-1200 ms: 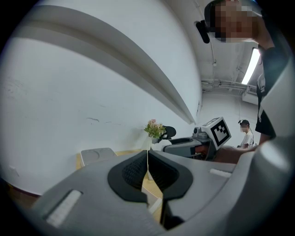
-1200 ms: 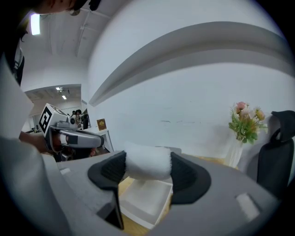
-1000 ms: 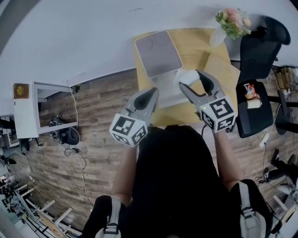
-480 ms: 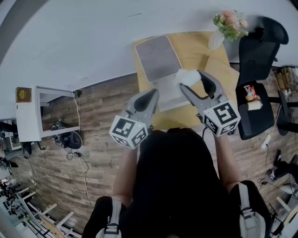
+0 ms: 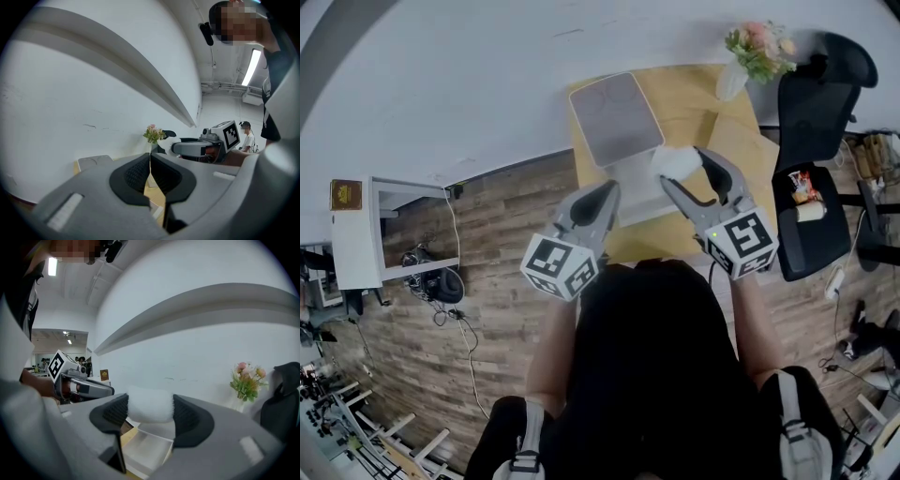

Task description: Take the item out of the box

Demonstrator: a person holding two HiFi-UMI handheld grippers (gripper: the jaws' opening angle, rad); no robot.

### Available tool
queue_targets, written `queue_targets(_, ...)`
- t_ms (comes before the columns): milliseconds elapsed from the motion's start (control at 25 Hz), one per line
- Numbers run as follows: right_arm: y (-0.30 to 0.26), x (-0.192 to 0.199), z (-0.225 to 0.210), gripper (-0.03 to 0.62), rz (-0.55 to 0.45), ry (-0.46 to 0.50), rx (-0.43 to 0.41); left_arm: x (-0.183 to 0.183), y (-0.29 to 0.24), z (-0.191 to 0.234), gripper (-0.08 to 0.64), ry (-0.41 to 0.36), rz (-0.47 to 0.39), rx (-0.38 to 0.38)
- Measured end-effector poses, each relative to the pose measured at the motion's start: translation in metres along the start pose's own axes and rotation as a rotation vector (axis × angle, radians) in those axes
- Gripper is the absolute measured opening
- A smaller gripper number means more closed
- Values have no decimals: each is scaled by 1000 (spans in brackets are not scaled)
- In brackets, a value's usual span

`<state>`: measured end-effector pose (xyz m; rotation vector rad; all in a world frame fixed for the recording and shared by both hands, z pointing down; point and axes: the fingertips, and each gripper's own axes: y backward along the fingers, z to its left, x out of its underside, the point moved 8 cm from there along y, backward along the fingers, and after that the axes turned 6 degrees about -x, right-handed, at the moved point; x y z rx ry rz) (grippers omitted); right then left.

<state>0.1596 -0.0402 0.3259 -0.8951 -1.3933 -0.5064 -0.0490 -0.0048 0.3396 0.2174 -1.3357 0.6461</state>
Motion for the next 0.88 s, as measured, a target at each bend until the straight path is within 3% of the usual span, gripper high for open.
queue_targets(880,0,1,-4,285,5,1,1,0,-3,0,14,4,5,-5)
